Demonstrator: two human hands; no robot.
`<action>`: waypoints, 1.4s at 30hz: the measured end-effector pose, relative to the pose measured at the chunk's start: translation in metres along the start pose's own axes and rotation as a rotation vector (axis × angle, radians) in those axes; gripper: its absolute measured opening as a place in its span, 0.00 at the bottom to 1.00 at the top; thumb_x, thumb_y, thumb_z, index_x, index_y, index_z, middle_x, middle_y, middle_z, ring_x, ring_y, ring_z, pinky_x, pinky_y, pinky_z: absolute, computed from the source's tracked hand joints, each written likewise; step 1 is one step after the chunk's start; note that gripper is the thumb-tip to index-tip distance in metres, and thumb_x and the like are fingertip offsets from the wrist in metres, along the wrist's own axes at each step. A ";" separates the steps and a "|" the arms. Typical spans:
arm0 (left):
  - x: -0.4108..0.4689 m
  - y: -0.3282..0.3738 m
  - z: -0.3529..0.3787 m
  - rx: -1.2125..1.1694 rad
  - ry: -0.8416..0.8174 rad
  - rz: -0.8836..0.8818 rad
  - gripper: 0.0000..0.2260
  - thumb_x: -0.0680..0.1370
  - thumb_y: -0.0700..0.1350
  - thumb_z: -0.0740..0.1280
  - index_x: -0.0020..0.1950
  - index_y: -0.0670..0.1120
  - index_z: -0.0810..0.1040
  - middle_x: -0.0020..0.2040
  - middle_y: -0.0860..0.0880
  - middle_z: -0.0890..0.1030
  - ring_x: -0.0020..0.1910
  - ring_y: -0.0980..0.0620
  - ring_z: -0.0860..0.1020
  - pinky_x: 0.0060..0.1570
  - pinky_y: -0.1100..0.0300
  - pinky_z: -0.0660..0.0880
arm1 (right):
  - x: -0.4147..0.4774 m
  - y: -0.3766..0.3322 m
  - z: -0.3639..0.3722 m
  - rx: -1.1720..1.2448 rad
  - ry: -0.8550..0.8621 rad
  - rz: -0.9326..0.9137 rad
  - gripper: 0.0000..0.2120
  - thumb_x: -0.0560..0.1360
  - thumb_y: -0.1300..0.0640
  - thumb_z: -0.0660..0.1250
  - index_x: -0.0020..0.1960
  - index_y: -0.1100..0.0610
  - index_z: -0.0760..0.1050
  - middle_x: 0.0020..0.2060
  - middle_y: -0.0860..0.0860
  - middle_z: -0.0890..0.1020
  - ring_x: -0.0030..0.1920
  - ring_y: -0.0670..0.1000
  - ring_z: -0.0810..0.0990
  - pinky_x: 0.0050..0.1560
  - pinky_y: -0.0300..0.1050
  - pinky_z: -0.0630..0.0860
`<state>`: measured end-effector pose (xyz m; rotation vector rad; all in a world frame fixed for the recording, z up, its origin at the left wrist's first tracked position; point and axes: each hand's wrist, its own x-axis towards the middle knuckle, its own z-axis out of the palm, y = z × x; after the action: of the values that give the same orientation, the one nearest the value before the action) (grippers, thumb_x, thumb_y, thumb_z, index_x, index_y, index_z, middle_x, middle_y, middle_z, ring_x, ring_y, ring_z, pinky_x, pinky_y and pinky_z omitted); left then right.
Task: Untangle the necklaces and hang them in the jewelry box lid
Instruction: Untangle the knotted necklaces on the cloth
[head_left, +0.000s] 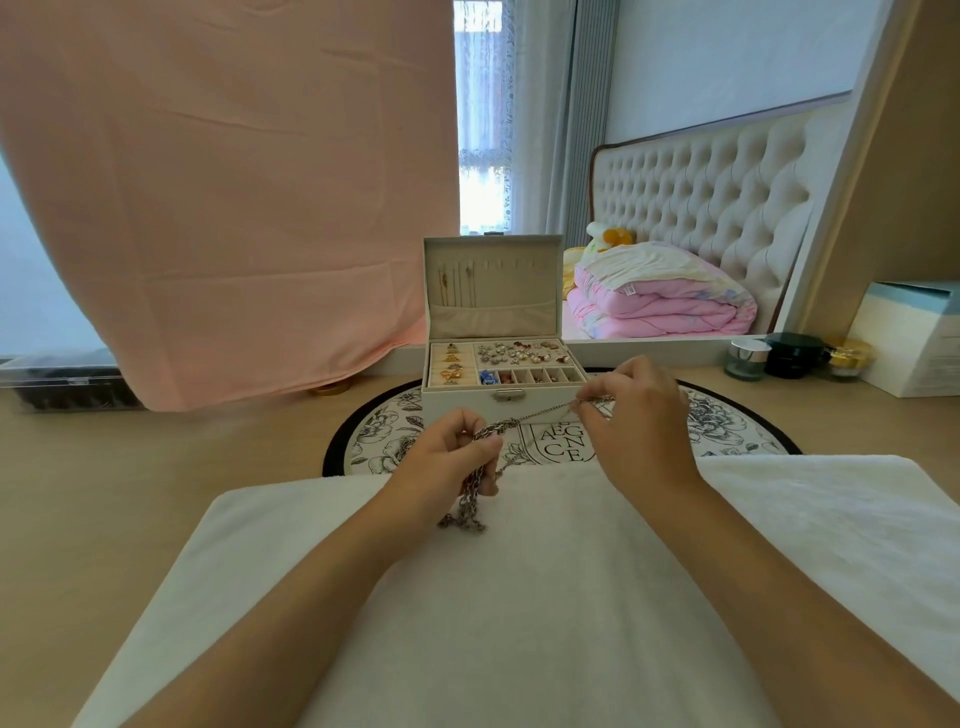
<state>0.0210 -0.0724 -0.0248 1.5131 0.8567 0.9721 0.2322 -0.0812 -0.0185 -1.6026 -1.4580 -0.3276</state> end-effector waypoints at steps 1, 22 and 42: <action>-0.001 0.000 0.000 -0.006 -0.003 -0.015 0.04 0.82 0.38 0.64 0.48 0.41 0.72 0.35 0.47 0.77 0.31 0.51 0.75 0.45 0.53 0.78 | 0.001 0.001 0.001 0.041 -0.011 0.038 0.04 0.71 0.57 0.77 0.45 0.52 0.85 0.42 0.48 0.72 0.47 0.54 0.74 0.51 0.48 0.68; 0.004 -0.009 0.000 0.360 0.211 -0.146 0.02 0.80 0.43 0.70 0.49 0.49 0.83 0.32 0.48 0.84 0.22 0.54 0.74 0.24 0.64 0.72 | -0.012 -0.010 -0.011 0.109 -0.585 -0.094 0.20 0.72 0.66 0.64 0.53 0.44 0.81 0.51 0.41 0.78 0.55 0.46 0.75 0.58 0.43 0.69; -0.005 -0.005 0.011 0.647 0.072 0.269 0.10 0.75 0.50 0.75 0.52 0.58 0.76 0.54 0.60 0.75 0.50 0.65 0.76 0.48 0.70 0.71 | -0.015 -0.023 0.004 0.635 -0.704 0.397 0.06 0.76 0.55 0.73 0.43 0.57 0.85 0.33 0.52 0.86 0.32 0.46 0.76 0.40 0.41 0.75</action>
<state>0.0288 -0.0808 -0.0311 2.1981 1.1042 0.9959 0.2062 -0.0913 -0.0214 -1.4632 -1.4679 0.9260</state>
